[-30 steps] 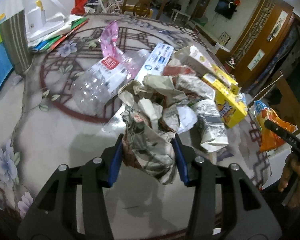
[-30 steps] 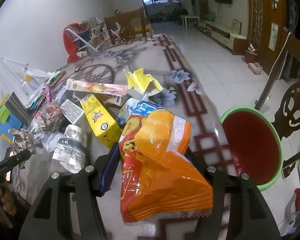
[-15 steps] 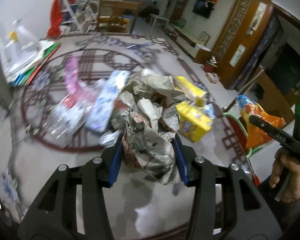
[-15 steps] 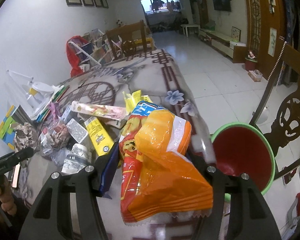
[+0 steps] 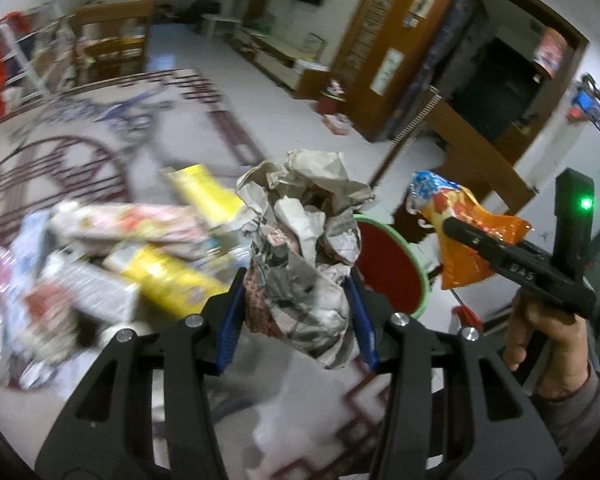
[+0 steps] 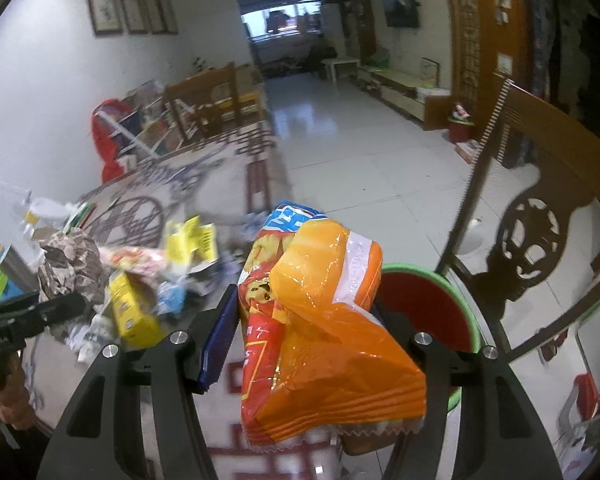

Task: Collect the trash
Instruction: 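Carry the newspaper and snack bag over the red-green bin with both tools, then open both tools to drop the newspaper and snack bag into the bin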

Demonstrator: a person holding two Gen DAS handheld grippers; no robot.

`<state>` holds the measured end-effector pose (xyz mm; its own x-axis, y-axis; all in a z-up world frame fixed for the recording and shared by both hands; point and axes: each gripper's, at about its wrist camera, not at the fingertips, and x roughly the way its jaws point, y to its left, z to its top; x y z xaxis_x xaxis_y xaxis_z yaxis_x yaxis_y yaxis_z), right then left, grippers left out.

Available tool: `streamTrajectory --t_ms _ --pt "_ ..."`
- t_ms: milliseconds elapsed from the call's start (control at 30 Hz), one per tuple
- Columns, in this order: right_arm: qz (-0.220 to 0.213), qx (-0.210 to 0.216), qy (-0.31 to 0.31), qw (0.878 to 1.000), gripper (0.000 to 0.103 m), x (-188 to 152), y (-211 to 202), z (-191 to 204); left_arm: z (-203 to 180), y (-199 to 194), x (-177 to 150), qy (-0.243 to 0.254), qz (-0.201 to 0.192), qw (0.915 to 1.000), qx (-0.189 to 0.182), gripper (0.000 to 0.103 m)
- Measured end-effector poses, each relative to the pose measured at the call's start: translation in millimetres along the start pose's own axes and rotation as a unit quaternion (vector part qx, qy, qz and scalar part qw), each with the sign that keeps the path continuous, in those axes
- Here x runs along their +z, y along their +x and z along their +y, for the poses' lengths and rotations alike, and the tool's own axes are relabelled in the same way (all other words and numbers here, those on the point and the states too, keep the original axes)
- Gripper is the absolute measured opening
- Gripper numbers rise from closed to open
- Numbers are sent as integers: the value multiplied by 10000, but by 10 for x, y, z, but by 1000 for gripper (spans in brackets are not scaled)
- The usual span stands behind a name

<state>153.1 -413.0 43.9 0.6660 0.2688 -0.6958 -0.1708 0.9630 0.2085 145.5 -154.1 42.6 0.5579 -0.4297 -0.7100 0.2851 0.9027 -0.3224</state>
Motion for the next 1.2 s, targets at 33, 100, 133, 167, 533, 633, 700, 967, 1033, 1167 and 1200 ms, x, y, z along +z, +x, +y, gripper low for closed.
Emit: streamTrajectory --t_ms 33,100,133,167,533,633,700,967,1033,1167,1200 --pt "-30 -63 65 10000 59 24 -6 -102 -99 108 64 87 46 9998 -163 46" --pt "-68 -170 163 9997 59 64 -16 -273 -203 266 133 154 154 9991 -370 46" --pt "-74 -200 220 9995 59 80 -20 -363 -272 362 179 186 202 9983 -519 46" --pt "-71 -228 262 9994 59 98 -17 -438 -350 442 213 217 242 9975 -633 46" --pt "28 -366 679 9970 59 148 128 -1050 -943 1177 359 449 700 9874 -1343 46" --pt "86 -321 756 9966 60 143 182 -1127 -995 1330 404 431 808 9868 -1338 47" --pt "90 -327 771 9964 60 151 205 -1168 -1012 1399 430 454 882 9863 -1317 47" --pt "201 -231 955 9950 60 167 314 -1304 -1053 1725 396 489 1253 9820 -1329 48" --pt "179 -224 958 9950 61 179 318 -1299 -1062 1804 385 483 1303 9811 -1347 50" --pt "133 -272 996 9946 68 198 317 -1291 -1058 1867 381 440 1345 9803 -1379 74" --pt "111 -258 1011 9945 78 199 313 -1292 -1050 1863 372 458 1328 9807 -1356 79"
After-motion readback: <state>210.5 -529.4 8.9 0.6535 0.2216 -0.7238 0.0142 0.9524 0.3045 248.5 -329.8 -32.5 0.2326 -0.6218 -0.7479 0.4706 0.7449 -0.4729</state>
